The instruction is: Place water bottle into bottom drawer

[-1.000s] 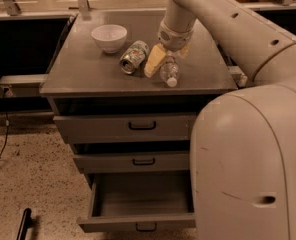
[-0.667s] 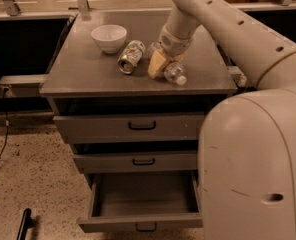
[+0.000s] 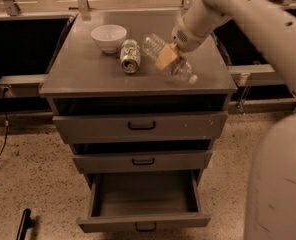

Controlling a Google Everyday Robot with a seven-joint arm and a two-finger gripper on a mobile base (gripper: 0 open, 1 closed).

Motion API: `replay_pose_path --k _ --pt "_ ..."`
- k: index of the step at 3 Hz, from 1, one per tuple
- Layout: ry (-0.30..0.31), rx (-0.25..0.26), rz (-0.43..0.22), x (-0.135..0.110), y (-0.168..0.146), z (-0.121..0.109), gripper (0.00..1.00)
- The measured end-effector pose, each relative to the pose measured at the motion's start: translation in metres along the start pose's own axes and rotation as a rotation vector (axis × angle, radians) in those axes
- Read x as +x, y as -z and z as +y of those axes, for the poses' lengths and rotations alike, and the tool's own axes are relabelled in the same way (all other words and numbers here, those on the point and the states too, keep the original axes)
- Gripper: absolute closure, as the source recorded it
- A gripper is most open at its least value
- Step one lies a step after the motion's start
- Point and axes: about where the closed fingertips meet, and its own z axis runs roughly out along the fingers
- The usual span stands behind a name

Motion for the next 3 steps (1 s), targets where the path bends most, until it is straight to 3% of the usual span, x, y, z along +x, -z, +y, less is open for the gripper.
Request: replay_pose_path --k 1,2,3 --pt "0.165 0.048 -0.101 0.002 0.061 -0.001 1.0" --pt "0.376 0.02 -0.126 0.01 0.087 0.041 1.0" --pt "0.609 -0.118 -0.078 0.028 0.076 0.104 1.0"
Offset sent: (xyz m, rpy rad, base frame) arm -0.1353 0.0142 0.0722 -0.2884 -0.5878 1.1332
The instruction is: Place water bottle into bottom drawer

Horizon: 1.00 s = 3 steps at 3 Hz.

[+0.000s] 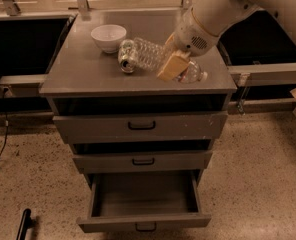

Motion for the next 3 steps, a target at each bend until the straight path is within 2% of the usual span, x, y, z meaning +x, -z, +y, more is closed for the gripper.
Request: replay_pose_path --k 1,2,3 --pt "0.251 -0.085 0.111 0.004 -0.01 0.054 1.0" --pt "0.377 -0.135 0.151 0.014 -0.025 0.072 1.0" --pt "0.36 -0.085 0.16 -0.006 -0.031 0.068 1.0"
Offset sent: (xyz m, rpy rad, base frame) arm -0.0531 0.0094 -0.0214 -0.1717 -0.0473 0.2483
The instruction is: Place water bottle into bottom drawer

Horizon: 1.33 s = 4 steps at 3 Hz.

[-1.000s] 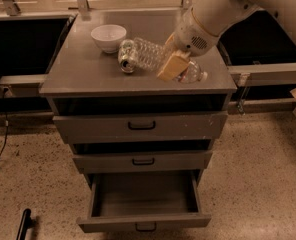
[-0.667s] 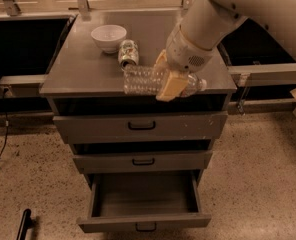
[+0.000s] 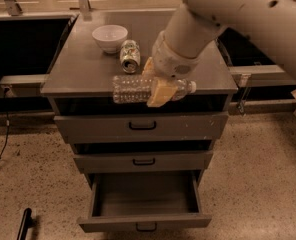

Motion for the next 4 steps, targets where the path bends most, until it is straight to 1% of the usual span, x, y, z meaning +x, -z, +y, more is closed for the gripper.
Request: replay_pose_path --k 1,2,3,4 --pt "-0.071 0.015 0.127 0.013 -0.077 -0.004 1.0" --pt "-0.189 -0.06 0.201 0.043 -0.164 0.03 1.0" --pt "-0.186 -0.059 0.201 0.042 -0.163 0.029 1.0" --pt "-0.241 -0.065 0.23 0.055 -0.18 0.031 1.0"
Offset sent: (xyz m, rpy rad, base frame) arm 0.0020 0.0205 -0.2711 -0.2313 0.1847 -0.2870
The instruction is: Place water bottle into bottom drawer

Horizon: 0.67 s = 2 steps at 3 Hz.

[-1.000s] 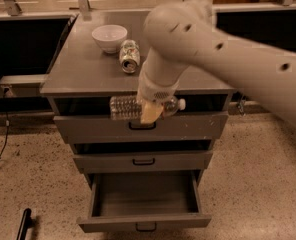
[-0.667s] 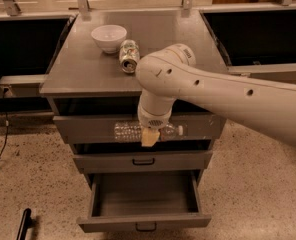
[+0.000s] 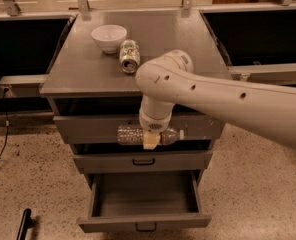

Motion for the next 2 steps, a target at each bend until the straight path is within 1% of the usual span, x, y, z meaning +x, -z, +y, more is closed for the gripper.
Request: replay_pose_path --k 1,2 --pt "-0.029 -0.038 0.034 0.03 -0.084 0.021 1.0" --pt "-0.017 -0.084 -0.024 0.054 -0.166 0.056 1.0"
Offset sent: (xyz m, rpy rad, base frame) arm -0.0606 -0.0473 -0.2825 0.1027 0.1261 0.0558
